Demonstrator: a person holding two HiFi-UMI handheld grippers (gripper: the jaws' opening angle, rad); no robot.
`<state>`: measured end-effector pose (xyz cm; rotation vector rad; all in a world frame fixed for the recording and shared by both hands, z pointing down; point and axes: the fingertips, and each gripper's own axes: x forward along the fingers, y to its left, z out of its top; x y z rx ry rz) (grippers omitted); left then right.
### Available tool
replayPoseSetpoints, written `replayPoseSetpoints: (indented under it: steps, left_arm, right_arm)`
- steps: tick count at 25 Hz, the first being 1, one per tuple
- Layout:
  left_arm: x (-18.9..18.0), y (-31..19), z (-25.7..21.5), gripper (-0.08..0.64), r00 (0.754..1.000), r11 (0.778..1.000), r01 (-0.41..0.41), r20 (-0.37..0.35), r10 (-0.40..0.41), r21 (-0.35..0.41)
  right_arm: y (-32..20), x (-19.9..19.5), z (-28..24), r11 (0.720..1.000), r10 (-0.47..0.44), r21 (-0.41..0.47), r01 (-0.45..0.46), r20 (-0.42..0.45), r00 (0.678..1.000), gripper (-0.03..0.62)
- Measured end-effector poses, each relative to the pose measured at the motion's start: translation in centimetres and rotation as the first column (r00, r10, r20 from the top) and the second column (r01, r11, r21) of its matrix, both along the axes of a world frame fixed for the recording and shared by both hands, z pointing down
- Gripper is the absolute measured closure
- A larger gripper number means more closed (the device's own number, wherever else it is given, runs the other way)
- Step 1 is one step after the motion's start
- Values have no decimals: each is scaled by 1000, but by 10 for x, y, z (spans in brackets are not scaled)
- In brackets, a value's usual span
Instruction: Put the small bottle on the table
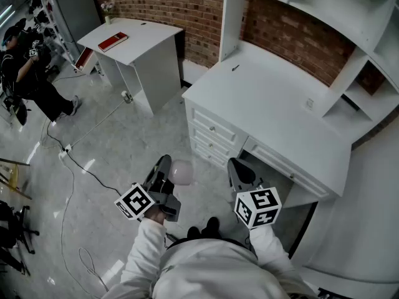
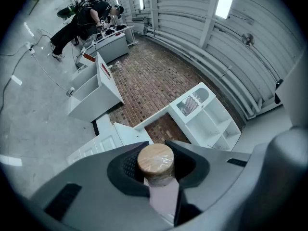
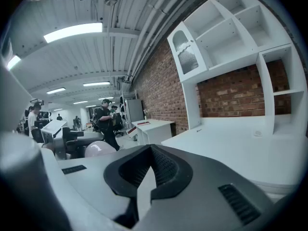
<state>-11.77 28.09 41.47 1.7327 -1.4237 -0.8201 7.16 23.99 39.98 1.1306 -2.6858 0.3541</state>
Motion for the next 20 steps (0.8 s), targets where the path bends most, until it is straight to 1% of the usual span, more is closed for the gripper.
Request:
replayPoseSetpoints:
  steps: [3,6,7,12,16,20]
  left_arm:
    - [1,-5,3,446,1000,1000,3,7,-2,-15]
    - [-4,-7,12,446,997,996,37,72,-31,-83]
    - [-2,-9,13,446,997,996,39,77,-33,-85]
    - [12,-23,9,446,999,999,24,36,-23,-44]
    - [14,-30,5,446,998,999,35,59,-33,-38]
    - [19,-37,1,446,998,999,33,51,-32,-19]
  right_arm:
    - [-4,1,2,1000,-3,-4,3,2,1000,566]
    - [-12,4,4,1000,-2,-1,2,-3,1000,565]
    - [-15,6,5,1000,-2,-2,2,-5,1000,565]
    - [-25,14,6,1000,-12,-9,12,-6,1000,565]
    - [-33,20,6,1000,-14,-15,14,7,1000,565]
    - [-39,27,8,1000,-9,-23,9,16,1000,565]
